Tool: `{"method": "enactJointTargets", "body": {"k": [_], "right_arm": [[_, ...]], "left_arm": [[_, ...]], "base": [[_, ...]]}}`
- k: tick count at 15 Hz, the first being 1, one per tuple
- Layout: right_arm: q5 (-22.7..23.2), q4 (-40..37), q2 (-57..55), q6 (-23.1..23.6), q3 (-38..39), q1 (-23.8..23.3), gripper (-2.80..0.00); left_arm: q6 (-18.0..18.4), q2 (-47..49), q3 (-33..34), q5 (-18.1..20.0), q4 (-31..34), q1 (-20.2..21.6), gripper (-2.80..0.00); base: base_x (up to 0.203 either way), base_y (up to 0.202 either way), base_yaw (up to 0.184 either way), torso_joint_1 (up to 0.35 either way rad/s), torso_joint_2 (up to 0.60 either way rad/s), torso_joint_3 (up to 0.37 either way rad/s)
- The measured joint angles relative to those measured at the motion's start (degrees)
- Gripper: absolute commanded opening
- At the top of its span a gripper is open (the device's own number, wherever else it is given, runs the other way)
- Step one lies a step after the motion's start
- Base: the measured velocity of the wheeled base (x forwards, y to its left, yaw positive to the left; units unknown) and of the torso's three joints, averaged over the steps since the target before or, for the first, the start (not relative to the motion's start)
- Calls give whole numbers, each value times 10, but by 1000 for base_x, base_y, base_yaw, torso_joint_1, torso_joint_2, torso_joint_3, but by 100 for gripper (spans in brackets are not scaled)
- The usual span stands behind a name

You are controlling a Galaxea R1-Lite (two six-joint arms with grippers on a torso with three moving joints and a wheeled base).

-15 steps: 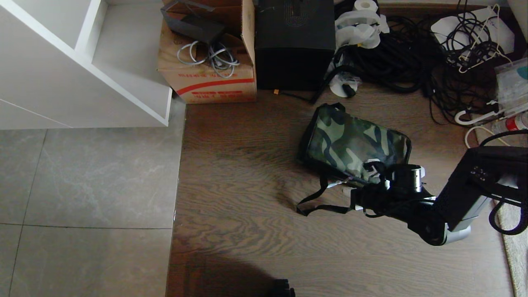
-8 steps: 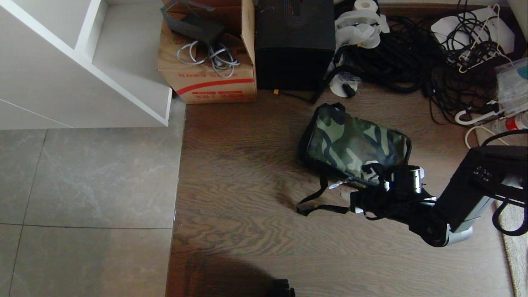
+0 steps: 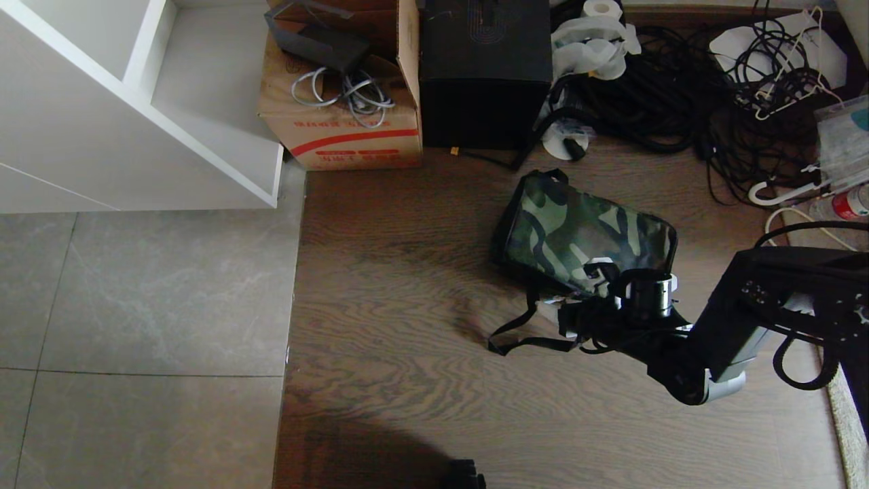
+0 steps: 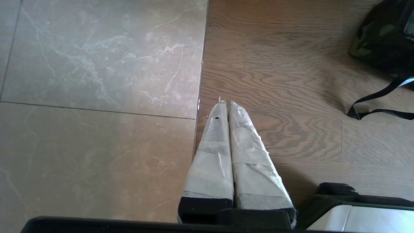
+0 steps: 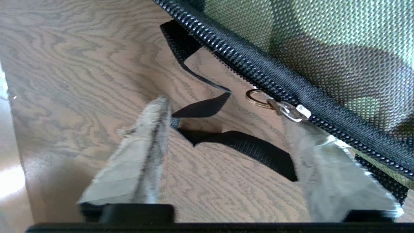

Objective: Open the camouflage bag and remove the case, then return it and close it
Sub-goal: Open the top of the storage box

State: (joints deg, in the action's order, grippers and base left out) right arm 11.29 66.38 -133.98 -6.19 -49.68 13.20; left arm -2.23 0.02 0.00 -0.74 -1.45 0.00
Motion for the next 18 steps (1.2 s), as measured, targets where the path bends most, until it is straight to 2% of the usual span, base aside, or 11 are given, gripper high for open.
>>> {"method": "enactJointTargets", "body": {"k": [2,6,16,18], "right_arm": [[-9,0,-6,0,-6,-1,0],[-56,1,-15,-2,-7,-1,0],[-61,26,-23,-31,-21,0,0],[-81,33,-27,-34,-23,0,0]], "left_arm": [[0,0,0,0,0,0,-280],[0,0,0,0,0,0,-280],[0,0,0,0,0,0,-280],[0,0,0,0,0,0,-280]], "base": [[0,0,0,0,0,0],[0,0,0,0,0,0],[0,0,0,0,0,0],[0,0,0,0,0,0]]}}
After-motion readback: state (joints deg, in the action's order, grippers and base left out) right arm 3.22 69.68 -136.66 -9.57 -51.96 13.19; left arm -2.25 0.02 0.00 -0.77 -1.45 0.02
